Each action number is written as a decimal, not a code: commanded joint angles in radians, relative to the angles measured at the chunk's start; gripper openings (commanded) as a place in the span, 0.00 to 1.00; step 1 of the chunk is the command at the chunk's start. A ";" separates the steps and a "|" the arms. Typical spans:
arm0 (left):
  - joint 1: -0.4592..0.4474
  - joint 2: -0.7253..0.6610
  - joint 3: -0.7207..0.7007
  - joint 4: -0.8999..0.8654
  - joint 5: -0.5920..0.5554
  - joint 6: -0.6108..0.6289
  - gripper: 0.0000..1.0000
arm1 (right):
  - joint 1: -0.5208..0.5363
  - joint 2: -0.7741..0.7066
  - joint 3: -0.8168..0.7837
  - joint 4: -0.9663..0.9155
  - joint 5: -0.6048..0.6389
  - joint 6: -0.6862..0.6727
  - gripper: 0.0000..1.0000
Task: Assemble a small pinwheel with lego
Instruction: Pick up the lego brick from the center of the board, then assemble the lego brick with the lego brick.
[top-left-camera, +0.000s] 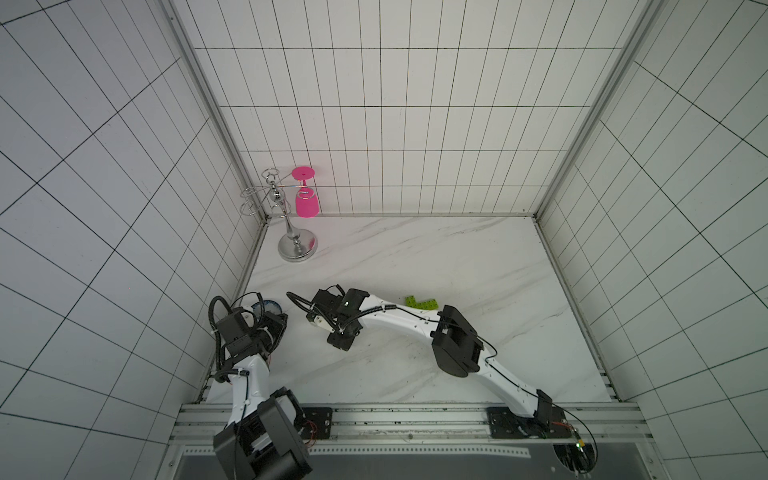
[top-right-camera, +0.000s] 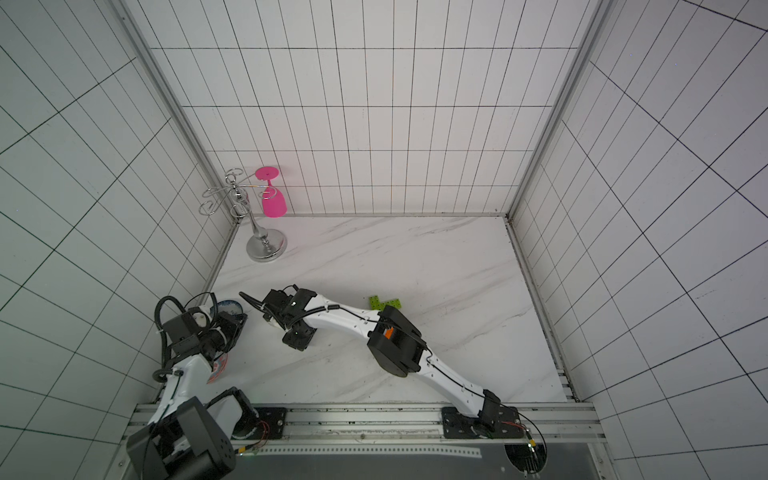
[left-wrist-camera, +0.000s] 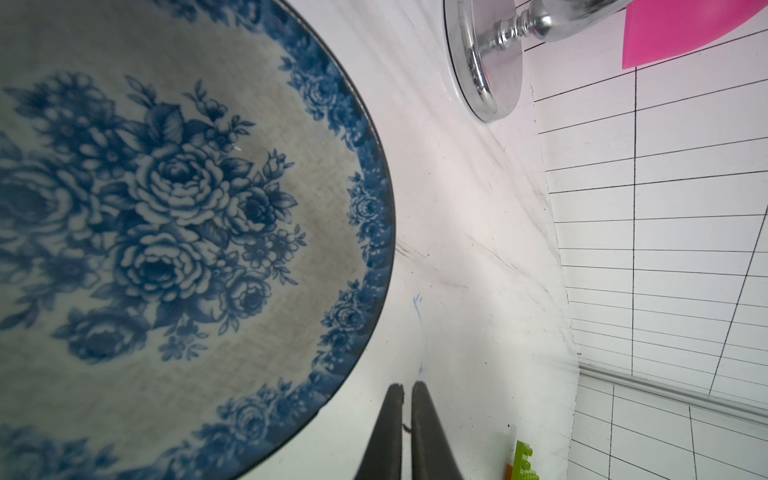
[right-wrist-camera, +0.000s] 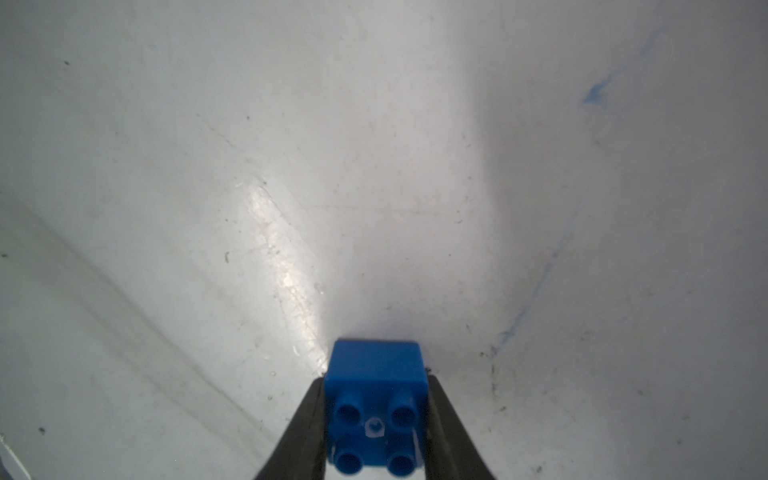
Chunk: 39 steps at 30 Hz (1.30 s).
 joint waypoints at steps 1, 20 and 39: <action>-0.031 -0.017 0.019 0.059 0.034 0.028 0.12 | -0.029 -0.149 -0.083 0.006 -0.007 0.070 0.24; -1.339 0.441 0.169 0.542 -0.524 -0.108 0.14 | -0.439 -0.759 -0.994 0.276 0.088 0.485 0.21; -1.351 0.504 0.197 0.559 -0.502 -0.104 0.13 | -0.417 -0.635 -0.916 0.275 0.137 0.500 0.19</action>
